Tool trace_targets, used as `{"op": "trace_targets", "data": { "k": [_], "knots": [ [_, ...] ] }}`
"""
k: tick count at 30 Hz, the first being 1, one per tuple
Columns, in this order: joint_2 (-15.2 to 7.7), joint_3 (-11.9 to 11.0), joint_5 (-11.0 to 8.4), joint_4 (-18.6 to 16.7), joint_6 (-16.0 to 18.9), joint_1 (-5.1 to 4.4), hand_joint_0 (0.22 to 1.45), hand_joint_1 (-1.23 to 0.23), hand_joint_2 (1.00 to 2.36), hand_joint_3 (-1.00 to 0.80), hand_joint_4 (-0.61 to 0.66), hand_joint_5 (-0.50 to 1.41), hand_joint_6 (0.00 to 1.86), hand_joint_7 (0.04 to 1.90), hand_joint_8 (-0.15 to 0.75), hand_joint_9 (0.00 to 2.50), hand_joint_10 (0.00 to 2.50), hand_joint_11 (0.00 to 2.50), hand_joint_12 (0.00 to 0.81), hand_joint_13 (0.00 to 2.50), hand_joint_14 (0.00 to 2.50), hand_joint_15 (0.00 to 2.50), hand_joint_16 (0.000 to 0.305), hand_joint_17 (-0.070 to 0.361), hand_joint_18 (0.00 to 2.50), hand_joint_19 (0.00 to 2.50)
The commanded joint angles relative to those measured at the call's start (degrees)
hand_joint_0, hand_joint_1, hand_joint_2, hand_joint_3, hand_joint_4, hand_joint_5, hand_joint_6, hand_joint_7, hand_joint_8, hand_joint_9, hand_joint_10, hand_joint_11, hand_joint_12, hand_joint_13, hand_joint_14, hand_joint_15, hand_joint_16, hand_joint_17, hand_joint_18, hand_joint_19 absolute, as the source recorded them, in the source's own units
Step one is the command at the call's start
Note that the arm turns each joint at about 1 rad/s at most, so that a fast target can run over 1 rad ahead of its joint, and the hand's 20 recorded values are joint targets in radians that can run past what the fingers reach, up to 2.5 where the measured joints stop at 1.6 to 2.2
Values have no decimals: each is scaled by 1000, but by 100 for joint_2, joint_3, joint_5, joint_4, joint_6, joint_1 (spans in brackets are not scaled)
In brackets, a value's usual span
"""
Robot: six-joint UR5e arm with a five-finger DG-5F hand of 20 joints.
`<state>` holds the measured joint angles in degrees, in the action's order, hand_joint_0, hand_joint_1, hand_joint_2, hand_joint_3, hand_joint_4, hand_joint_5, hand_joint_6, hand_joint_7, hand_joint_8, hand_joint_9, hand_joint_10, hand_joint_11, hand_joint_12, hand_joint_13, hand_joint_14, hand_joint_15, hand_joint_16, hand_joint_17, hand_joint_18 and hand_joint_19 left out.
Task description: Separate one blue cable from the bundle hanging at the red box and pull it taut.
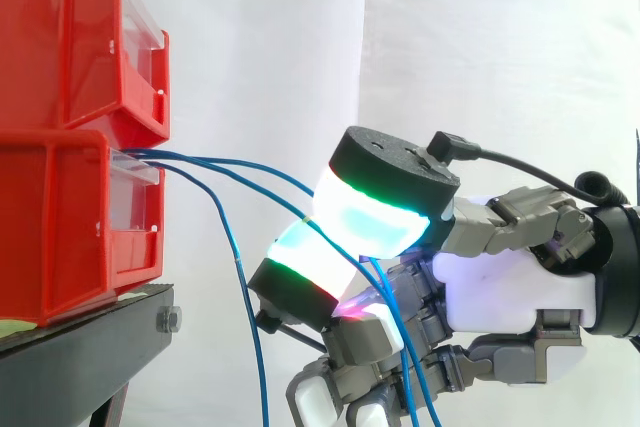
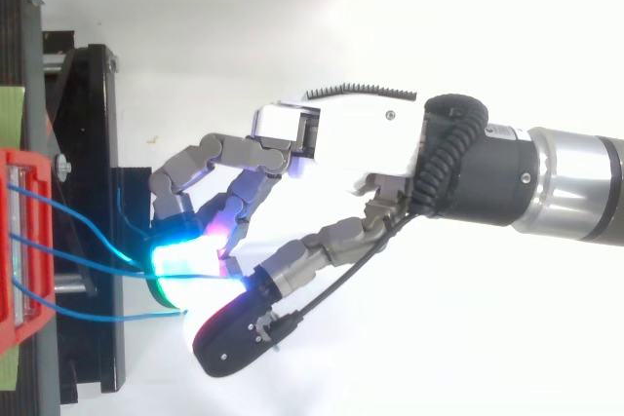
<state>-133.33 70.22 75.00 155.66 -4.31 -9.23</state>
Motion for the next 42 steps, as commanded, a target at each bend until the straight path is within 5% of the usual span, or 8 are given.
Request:
{"op": "trace_targets", "data": {
  "k": [1, 7, 11, 14, 24, 26, 27, 42],
  "knots": [
    [0, 1, -3, 0, 0, 0, 741, -939, 1000, -500, 115, -200, 916, 1291, 328, 983, 24, 1090, 385, 891, 26, 709, 45, 100, 840, 667],
    [0, 1, 6, 35, 0, 0, 515, -891, 1000, -500, 146, -195, 903, 1202, 357, 974, 23, 1056, 406, 878, 23, 706, 49, 110, 839, 707],
    [0, 1, 6, 35, 0, 0, 588, -624, 1000, -500, 151, -175, 878, 1254, 356, 1063, 24, 1061, 394, 930, 23, 706, 46, 105, 871, 735],
    [0, 1, -3, 35, 0, -9, 632, -592, 1000, -500, 125, -173, 876, 1275, 350, 1068, 26, 1057, 395, 930, 23, 709, 46, 104, 871, 739],
    [0, 1, 6, 35, 9, -9, 799, -902, 1022, -256, -22, -203, 912, 1454, 347, 1025, 24, 1065, 407, 928, 24, 725, 47, 106, 852, 766],
    [0, 1, 6, 26, 9, -18, 822, -909, 1017, -308, -12, -210, 917, 1357, 344, 1023, 23, 1065, 407, 926, 25, 727, 47, 106, 845, 778],
    [0, 1, 6, 26, 9, -9, 825, -916, 1000, -500, 63, -205, 906, 1269, 346, 1019, 24, 1064, 408, 931, 24, 725, 47, 106, 870, 748],
    [0, 1, -3, 53, 44, -9, 503, -970, 1000, -500, 145, -196, 882, 1203, 377, 1000, 23, 1047, 436, 910, 23, 706, 54, 122, 918, 711]
  ]
}}
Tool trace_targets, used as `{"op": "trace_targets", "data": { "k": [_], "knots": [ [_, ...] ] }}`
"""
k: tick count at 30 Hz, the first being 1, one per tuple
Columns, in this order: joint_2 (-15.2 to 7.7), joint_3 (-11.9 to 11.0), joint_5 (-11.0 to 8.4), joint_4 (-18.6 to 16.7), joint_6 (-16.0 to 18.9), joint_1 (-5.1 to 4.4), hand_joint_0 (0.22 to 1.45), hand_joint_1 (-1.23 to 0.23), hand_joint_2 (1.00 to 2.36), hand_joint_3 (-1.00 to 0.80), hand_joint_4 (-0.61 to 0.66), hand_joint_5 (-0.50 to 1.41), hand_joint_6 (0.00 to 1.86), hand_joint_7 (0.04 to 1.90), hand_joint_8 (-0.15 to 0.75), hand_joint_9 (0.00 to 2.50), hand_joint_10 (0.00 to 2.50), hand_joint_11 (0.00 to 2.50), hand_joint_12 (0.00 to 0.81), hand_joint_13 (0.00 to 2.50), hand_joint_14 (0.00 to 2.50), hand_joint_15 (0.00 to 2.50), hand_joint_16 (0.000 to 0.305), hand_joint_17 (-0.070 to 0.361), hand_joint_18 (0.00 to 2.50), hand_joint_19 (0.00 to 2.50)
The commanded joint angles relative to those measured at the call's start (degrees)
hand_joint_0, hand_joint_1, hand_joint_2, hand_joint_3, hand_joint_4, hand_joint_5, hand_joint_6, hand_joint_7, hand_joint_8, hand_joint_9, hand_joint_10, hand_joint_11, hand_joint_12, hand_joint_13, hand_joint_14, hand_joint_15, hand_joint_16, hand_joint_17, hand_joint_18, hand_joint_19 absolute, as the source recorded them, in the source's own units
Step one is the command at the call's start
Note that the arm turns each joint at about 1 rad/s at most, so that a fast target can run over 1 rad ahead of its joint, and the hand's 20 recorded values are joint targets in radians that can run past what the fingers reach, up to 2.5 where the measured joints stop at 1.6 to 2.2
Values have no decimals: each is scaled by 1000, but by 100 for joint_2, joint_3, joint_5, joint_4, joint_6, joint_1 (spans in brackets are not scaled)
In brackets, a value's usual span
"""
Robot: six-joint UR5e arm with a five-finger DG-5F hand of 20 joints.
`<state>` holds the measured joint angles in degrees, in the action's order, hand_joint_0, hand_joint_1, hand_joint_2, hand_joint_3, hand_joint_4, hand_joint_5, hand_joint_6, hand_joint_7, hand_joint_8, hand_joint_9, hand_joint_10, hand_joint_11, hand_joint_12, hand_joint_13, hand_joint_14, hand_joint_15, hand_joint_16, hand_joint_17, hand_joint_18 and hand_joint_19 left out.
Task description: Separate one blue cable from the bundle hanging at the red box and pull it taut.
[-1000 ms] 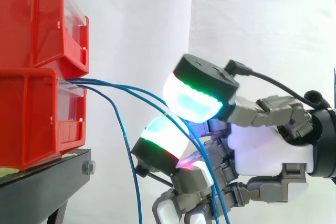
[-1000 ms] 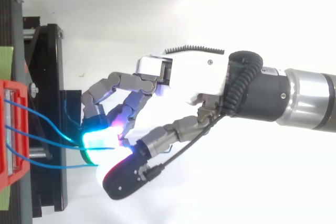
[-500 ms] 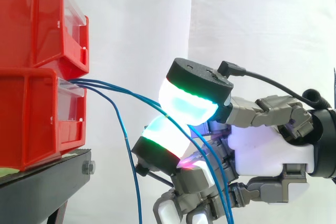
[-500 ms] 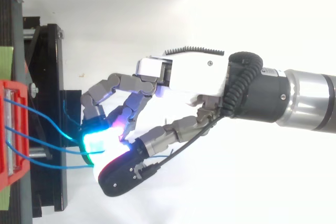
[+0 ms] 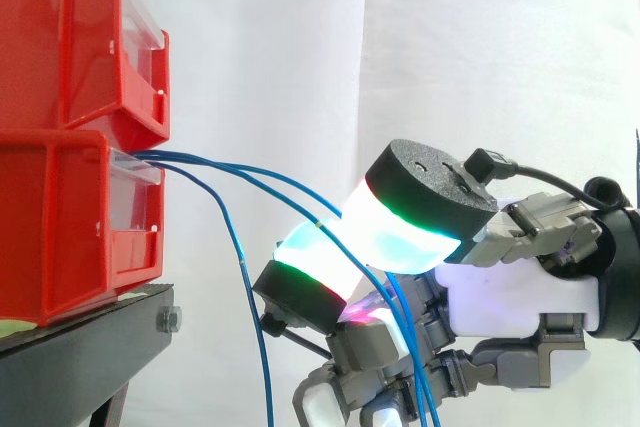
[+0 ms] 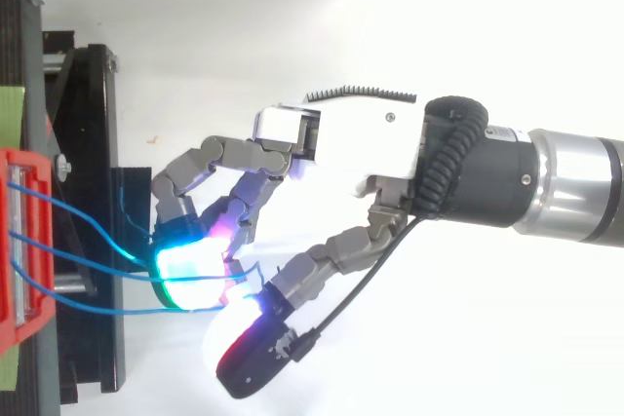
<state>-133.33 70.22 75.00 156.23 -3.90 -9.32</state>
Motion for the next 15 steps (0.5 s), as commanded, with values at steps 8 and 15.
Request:
{"op": "trace_targets", "data": {
  "k": [8, 15],
  "knots": [
    [0, 0, 6, -5, 3, 0, 626, -597, 1003, -468, 136, -173, 822, 1174, 367, 1051, 24, 1037, 419, 924, 23, 717, 51, 115, 904, 783],
    [0, 0, -29, -13, 3, 0, 564, -549, 1000, -500, 162, -162, 797, 1132, 383, 1081, 24, 1021, 430, 947, 24, 719, 53, 119, 932, 791]
  ]
}}
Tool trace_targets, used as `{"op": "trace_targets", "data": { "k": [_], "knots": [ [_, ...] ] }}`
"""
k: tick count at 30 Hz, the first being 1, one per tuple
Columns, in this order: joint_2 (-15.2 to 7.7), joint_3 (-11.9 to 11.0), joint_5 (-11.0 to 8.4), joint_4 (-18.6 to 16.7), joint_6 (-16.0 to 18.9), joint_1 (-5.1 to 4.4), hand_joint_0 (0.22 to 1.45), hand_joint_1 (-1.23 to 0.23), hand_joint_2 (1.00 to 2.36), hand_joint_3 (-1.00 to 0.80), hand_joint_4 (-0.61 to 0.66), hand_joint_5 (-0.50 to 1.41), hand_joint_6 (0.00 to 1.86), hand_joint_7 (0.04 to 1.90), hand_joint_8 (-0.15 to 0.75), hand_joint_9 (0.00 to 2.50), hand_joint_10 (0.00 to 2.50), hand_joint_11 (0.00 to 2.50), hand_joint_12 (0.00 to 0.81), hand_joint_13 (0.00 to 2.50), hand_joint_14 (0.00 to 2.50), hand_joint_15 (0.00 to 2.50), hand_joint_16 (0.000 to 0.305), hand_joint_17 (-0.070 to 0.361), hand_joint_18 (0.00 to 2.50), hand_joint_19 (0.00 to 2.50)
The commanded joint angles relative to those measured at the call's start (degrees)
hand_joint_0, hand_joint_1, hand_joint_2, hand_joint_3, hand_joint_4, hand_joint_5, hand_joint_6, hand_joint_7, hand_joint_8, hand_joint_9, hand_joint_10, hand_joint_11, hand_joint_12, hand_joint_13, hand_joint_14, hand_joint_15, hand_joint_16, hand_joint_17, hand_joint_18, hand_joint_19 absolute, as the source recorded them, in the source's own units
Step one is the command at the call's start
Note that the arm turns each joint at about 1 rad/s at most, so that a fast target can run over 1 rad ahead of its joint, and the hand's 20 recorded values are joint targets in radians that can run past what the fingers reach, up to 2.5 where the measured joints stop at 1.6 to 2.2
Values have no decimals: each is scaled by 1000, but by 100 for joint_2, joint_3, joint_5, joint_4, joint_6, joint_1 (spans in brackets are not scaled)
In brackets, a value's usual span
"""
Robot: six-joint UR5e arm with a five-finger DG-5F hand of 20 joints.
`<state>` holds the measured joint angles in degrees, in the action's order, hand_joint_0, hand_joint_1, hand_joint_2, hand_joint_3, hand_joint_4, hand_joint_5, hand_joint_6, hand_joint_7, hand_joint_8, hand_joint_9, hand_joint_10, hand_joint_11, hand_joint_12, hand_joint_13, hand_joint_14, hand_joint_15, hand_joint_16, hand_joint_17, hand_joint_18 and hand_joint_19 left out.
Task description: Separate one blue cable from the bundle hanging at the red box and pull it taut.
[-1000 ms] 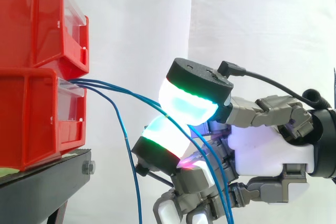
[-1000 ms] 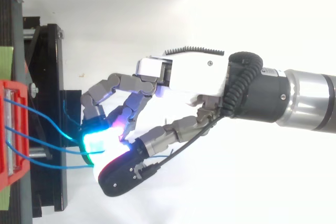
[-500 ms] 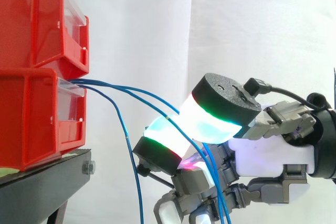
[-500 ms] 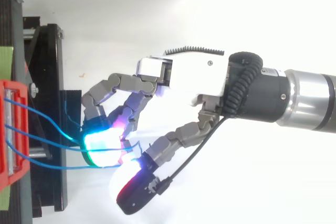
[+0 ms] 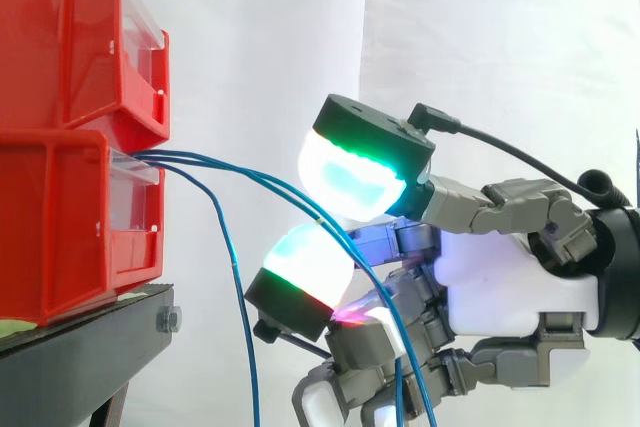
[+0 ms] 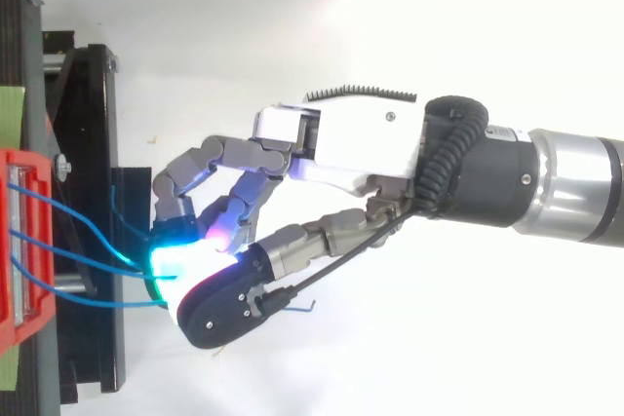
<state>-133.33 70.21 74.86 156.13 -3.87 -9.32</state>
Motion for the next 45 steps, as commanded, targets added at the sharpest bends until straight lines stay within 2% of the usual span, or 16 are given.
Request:
{"op": "trace_targets", "data": {
  "k": [1, 6, 9, 11, 15, 18, 23, 27, 32, 38, 42, 45],
  "knots": [
    [0, 1, -15, 23, 0, 0, 547, -542, 1000, -500, 162, -160, 790, 1135, 383, 1086, 23, 1013, 435, 950, 23, 714, 54, 121, 939, 786],
    [0, 1, -15, 23, 0, 0, 541, -443, 1000, -500, 159, -157, 782, 1139, 382, 1097, 24, 1013, 432, 958, 23, 712, 54, 122, 949, 793],
    [0, 1, -15, 23, 0, 0, 597, -433, 1000, -500, 150, -154, 773, 1165, 375, 1101, 25, 1005, 424, 956, 23, 717, 52, 117, 936, 806],
    [0, 1, -15, 23, 0, 0, 626, -548, 1005, -445, 146, -159, 776, 1200, 374, 1103, 24, 1008, 425, 957, 23, 719, 52, 117, 938, 807],
    [0, 1, -24, 14, 0, 0, 625, -636, 1010, -381, 146, -169, 791, 1242, 374, 1080, 25, 1036, 427, 954, 24, 728, 52, 118, 940, 799],
    [0, 1, -24, 23, 0, 0, 637, -734, 1015, -315, 179, -193, 837, 1230, 374, 1047, 24, 1047, 431, 948, 22, 712, 53, 119, 942, 788],
    [9, -8, -6, 76, 9, 0, 713, -887, 1023, -200, 158, -214, 871, 1191, 362, 965, 25, 1041, 428, 899, 24, 703, 52, 118, 907, 758],
    [0, 1, 11, 49, 44, 0, 739, -896, 1019, -275, 171, -216, 872, 1160, 356, 955, 24, 1033, 424, 898, 22, 702, 51, 116, 903, 752],
    [9, 1, 11, 76, 53, 18, 716, -876, 1000, -500, 175, -212, 870, 1150, 357, 968, 24, 1043, 422, 900, 24, 697, 51, 115, 916, 747],
    [9, 1, 20, 76, 97, 18, 654, -794, 1000, -500, 177, -199, 864, 1159, 369, 1018, 24, 1039, 424, 930, 24, 705, 51, 114, 928, 756],
    [9, 1, 20, 76, 114, 18, 707, -786, 1001, -483, 121, -192, 862, 1209, 371, 1044, 24, 1042, 423, 947, 24, 707, 51, 115, 946, 753],
    [26, -8, 37, 84, 123, 18, 745, -855, 1011, -377, 61, -200, 873, 1247, 373, 1031, 24, 1062, 426, 944, 24, 703, 51, 115, 944, 740]
  ]
}}
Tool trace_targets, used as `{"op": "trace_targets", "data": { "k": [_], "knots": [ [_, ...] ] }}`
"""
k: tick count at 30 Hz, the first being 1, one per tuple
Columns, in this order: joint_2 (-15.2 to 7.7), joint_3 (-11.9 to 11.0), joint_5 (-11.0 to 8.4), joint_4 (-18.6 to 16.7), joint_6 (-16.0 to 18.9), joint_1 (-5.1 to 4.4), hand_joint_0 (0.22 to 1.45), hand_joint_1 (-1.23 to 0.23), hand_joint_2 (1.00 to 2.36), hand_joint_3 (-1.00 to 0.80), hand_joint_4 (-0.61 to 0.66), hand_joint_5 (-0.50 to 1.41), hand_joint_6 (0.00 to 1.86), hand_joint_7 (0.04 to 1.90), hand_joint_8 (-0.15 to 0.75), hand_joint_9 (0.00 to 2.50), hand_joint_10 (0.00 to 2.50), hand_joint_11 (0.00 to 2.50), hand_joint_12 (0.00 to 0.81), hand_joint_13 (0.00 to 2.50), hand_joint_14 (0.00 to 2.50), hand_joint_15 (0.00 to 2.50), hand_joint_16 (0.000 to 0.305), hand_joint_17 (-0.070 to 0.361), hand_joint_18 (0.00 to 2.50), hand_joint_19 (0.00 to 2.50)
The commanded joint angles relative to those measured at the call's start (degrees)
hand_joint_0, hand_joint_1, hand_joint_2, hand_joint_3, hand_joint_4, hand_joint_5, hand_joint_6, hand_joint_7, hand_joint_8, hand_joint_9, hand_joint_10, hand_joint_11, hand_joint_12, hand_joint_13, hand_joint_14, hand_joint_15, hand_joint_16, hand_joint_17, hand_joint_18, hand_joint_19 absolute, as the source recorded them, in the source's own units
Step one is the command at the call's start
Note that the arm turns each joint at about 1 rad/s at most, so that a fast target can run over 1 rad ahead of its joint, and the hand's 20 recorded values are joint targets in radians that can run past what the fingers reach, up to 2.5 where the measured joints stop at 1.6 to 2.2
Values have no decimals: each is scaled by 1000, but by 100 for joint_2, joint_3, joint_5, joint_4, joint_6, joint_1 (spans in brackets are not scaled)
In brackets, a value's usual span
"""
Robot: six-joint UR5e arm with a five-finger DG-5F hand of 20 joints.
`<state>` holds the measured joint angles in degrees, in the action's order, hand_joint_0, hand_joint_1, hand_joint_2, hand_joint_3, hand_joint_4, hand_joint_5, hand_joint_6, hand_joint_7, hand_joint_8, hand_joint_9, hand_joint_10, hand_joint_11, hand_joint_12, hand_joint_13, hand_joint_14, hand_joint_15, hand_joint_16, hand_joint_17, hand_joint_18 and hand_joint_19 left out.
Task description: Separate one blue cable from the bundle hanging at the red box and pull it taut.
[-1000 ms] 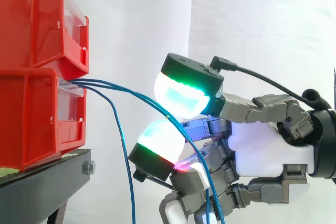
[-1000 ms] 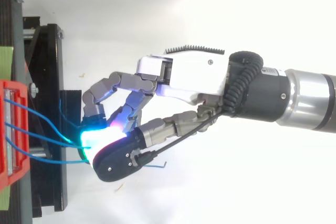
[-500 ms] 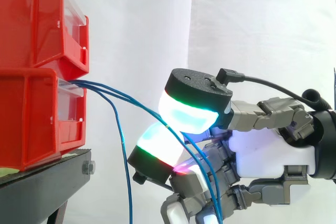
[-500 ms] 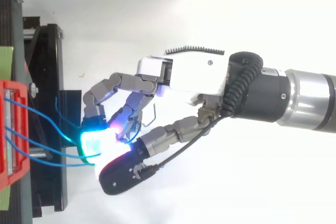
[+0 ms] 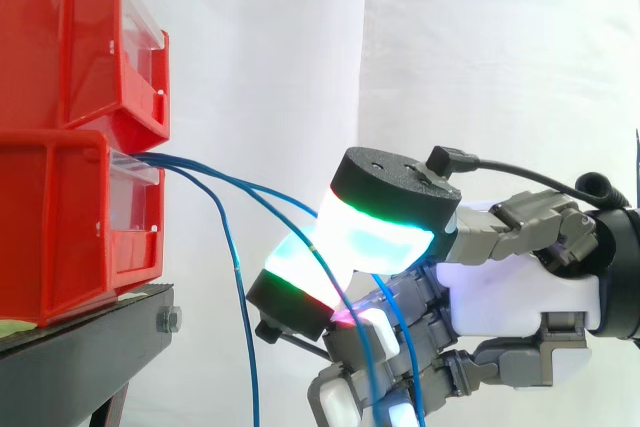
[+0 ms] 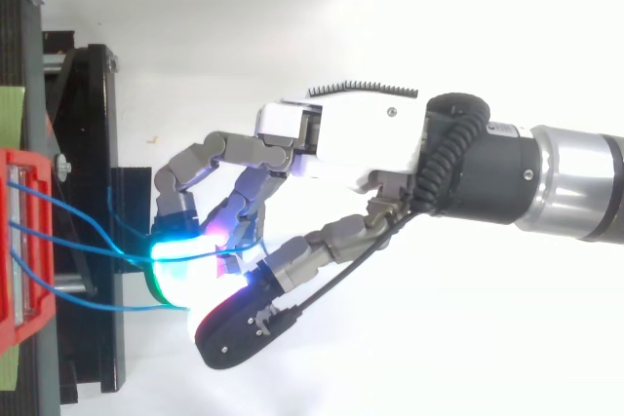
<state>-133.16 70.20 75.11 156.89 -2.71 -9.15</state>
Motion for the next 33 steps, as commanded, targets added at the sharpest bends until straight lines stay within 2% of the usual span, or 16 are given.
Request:
{"op": "trace_targets", "data": {
  "k": [1, 5, 6, 7, 8, 12, 13, 15, 16, 17, 19, 22, 27, 33],
  "knots": [
    [9, 2, 21, 8, 7, 0, 759, -897, 1015, -333, 70, -205, 878, 1266, 365, 1022, 23, 1050, 424, 934, 24, 709, 51, 115, 931, 748],
    [18, 2, 118, 61, 16, 27, 811, -957, 1023, -239, 132, -207, 890, 1260, 357, 1007, 24, 1057, 421, 896, 24, 714, 51, 115, 880, 770],
    [35, 2, 144, 78, 16, 36, 812, -962, 1023, -239, 133, -207, 891, 1274, 354, 992, 24, 1055, 418, 853, 26, 703, 51, 115, 876, 769],
    [53, 2, 153, 87, 16, 36, 804, -1016, 1017, -315, 132, -207, 894, 1296, 350, 982, 26, 1070, 421, 830, 23, 700, 52, 116, 871, 736],
    [62, 2, 162, 105, 7, 36, 773, -1043, 1000, -500, 133, -207, 897, 1307, 351, 974, 25, 1103, 426, 799, 24, 674, 52, 118, 896, 691],
    [62, 2, 179, 210, 16, 44, 584, -1027, 1000, -500, 154, -209, 903, 1289, 361, 991, 24, 1153, 432, 777, 23, 656, 53, 119, 888, 716],
    [70, -6, 179, 210, 16, 53, 521, -960, 1000, -500, 166, -207, 904, 1231, 384, 1037, 24, 1157, 442, 798, 23, 653, 55, 124, 907, 722],
    [70, 2, 170, 201, 16, 53, 475, -873, 1000, -500, 182, -195, 885, 1188, 396, 1083, 21, 1142, 463, 847, 20, 650, 58, 131, 958, 727],
    [70, 2, 153, 201, 16, 53, 461, -717, 1000, -500, 184, -182, 859, 1136, 406, 1155, 22, 1092, 469, 882, 21, 636, 60, 134, 1000, 741],
    [70, 2, 153, 201, 16, 53, 472, -676, 1000, -500, 179, -178, 843, 1140, 403, 1163, 24, 1085, 464, 891, 19, 638, 59, 132, 1000, 746],
    [62, -6, 144, 201, 16, 53, 535, -460, 1000, -500, 150, -161, 806, 1132, 371, 1220, 24, 1028, 436, 915, 20, 646, 53, 120, 988, 783],
    [70, -6, 144, 210, 16, 53, 607, -395, 1000, -500, 136, -147, 767, 1189, 364, 1217, 24, 1008, 420, 909, 21, 648, 51, 115, 971, 811],
    [70, -6, 144, 210, 16, 53, 628, -451, 1008, -415, 148, -148, 762, 1199, 368, 1214, 25, 1018, 424, 913, 21, 654, 51, 115, 977, 812],
    [62, -6, 135, 210, 16, 36, 605, -603, 1016, -277, 150, -157, 780, 1238, 373, 1180, 25, 1040, 430, 904, 23, 662, 52, 116, 972, 807]
  ]
}}
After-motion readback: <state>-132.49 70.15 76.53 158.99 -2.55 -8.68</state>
